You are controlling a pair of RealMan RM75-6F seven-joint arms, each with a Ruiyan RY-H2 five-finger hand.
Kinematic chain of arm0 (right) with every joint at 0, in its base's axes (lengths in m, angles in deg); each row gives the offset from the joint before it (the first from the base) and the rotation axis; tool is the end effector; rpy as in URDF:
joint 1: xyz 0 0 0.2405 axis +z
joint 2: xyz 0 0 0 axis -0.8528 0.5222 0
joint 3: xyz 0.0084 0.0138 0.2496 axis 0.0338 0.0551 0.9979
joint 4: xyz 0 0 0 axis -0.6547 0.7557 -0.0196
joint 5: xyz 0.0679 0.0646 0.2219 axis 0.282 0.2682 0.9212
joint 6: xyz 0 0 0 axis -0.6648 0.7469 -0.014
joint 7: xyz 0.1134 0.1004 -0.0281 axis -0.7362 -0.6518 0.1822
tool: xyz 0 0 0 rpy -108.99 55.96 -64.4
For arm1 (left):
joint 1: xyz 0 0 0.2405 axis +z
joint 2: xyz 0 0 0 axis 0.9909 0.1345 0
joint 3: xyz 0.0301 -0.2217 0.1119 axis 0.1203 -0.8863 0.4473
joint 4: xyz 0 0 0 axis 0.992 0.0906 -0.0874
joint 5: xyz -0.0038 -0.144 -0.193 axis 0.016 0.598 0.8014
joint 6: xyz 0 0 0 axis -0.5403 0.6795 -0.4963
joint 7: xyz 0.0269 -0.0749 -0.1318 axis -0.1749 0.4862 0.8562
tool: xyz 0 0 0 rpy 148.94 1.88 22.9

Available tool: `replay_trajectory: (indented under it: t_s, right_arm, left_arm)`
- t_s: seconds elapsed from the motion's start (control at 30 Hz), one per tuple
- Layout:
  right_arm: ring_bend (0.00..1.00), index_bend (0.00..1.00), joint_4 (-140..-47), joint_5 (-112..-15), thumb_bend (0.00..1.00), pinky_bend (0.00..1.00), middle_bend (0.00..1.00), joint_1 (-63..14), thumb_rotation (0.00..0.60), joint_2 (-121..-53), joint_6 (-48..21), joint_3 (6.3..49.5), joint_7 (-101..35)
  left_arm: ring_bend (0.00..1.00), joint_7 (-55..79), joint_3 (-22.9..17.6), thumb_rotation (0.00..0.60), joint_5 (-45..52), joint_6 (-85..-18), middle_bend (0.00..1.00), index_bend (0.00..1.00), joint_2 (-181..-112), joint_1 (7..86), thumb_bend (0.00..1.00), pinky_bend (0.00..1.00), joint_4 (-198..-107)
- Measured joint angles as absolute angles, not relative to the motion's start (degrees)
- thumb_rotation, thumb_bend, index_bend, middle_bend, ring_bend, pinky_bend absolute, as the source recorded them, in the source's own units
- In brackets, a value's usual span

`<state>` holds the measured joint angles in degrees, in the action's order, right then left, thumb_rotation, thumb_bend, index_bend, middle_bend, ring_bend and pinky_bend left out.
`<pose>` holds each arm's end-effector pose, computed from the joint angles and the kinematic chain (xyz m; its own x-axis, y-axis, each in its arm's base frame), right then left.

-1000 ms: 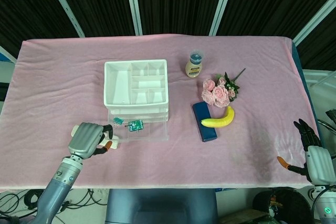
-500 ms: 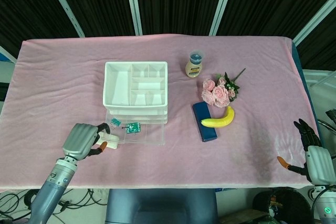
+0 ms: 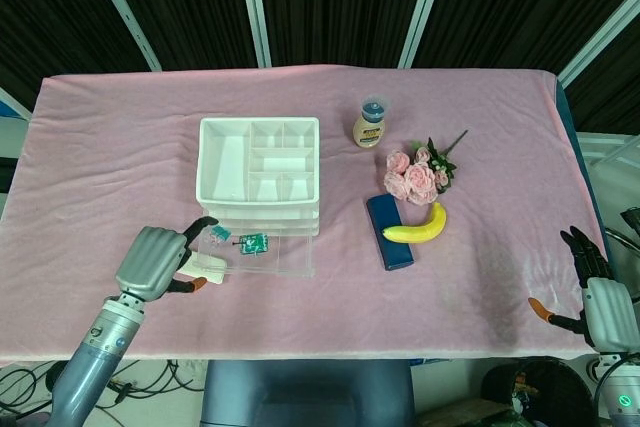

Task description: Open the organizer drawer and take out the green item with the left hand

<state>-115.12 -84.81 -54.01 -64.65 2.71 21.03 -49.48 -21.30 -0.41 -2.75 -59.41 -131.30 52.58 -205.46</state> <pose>-0.3200 -0.1922 0.1314 0.0860 -0.0674 0.9940 -0.9948 0.0492 0.0894 -0.1072 0.2484 0.0566 0.3838 0.1847 0.9048 0.8931 -0.3232 -0.3129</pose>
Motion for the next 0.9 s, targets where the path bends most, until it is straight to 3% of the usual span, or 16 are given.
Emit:
replay_trajectory:
  t_s: [0.23,0.53,0.9]
  right_arm:
    - [0.00,0.00,-115.2,-84.9,0.08,0.12,0.00,-54.1,0.600,-64.7,2.8,21.0,-49.4]
    - [0.00,0.00,-115.2,-84.8,0.08,0.12,0.00,-54.0,0.600,-64.7,2.8,21.0,-49.5]
    - [0.00,0.00,-115.0,-84.6,0.08,0.12,0.00,-54.0,0.600,-64.6,2.6,21.2,-49.9]
  left_arm:
    - [1.00,-27.1,-3.5,0.600,-2.3,-58.7,1.00,0.33,-127.6,49.3,0.07,0.97,-208.2]
    - [1.00,-34.5,-6.2,0.600,3.7,-49.6,1.00,0.33,-123.2,41.1,0.07,0.98,-206.6]
    - [1.00,-39.3,-4.1,0.600,5.5,-40.7,1.00,0.33,-123.4,33.8,0.07,0.98,-199.6]
